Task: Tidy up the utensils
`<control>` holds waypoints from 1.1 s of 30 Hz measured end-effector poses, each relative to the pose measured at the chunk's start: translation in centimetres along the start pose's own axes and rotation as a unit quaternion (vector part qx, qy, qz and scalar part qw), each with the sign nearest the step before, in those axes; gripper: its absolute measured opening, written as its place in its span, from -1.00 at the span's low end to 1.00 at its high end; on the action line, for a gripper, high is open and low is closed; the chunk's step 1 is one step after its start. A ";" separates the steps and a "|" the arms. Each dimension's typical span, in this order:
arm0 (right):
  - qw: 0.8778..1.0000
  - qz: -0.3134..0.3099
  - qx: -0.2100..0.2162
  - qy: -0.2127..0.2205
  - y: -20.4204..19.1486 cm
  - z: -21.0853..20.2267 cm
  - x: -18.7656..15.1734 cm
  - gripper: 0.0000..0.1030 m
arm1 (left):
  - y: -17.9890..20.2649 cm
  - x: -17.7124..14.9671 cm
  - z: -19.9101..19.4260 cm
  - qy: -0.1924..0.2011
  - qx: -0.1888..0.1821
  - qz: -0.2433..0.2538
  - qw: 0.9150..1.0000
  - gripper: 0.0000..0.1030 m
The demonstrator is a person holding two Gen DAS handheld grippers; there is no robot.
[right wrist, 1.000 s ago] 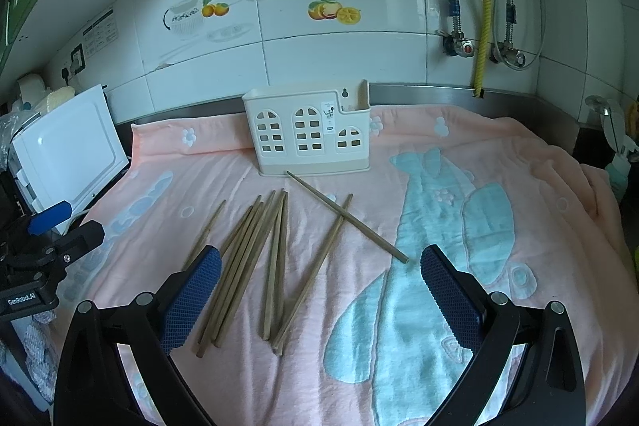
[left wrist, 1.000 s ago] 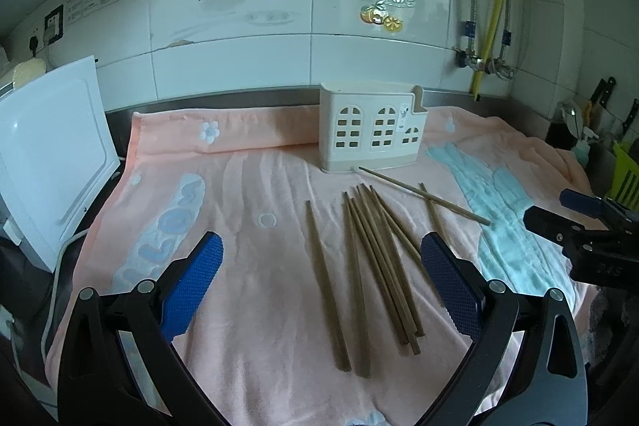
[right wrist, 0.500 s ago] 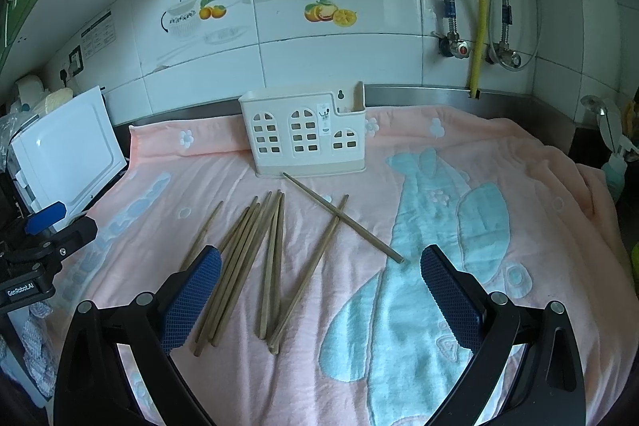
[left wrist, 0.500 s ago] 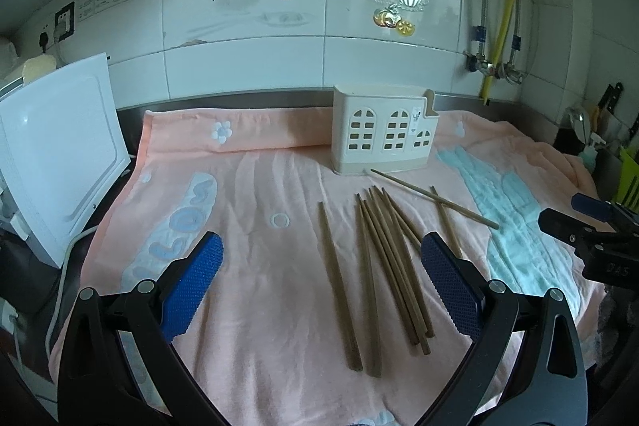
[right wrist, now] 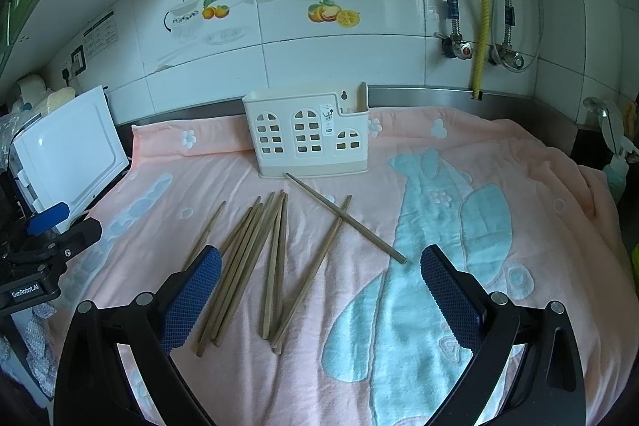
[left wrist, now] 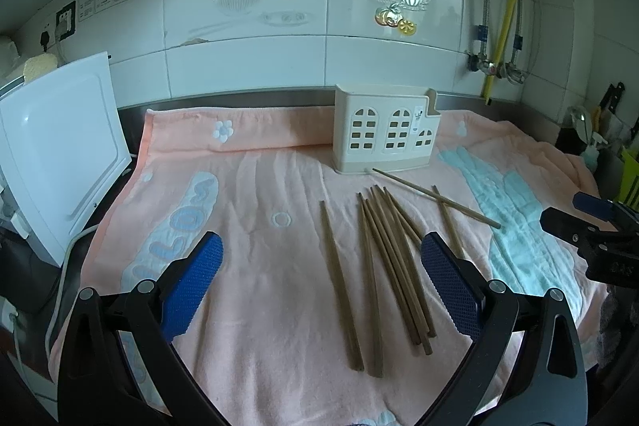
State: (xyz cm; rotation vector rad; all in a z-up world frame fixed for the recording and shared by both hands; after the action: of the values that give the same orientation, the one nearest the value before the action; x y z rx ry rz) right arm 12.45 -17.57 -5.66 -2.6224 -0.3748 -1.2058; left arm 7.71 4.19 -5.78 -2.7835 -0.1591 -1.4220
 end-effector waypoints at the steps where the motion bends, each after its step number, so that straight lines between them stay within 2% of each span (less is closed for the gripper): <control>1: 1.000 0.000 0.000 0.000 0.0 0.0 0.0 0.88 | 0.0 0.0 0.0 0.000 0.000 -0.001 1.000 0.90; 12: 1.000 -0.002 0.001 0.001 -0.2 0.1 -0.1 0.88 | 0.0 -0.1 0.3 -0.002 -0.002 -0.003 1.000 0.90; 33: 1.000 -0.001 0.002 -0.031 0.8 2.2 -2.5 0.88 | -0.3 -3.0 2.9 -0.061 0.000 -0.003 0.998 0.90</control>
State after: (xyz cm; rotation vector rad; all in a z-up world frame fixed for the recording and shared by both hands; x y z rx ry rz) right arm 12.67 -17.93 -9.07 -2.6608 -0.3910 -1.1260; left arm 8.28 4.45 -9.93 -2.8735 -0.1675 -1.2521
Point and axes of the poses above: each gripper's, at about its wrist camera, not at the fingertips, and z roughly the way its jaws point, y to its right, x to its top, the point moved 9 cm from there along z, roughly the way its jaws point, and after that the axes turned 5 degrees about -y, right-handed, at the moved point
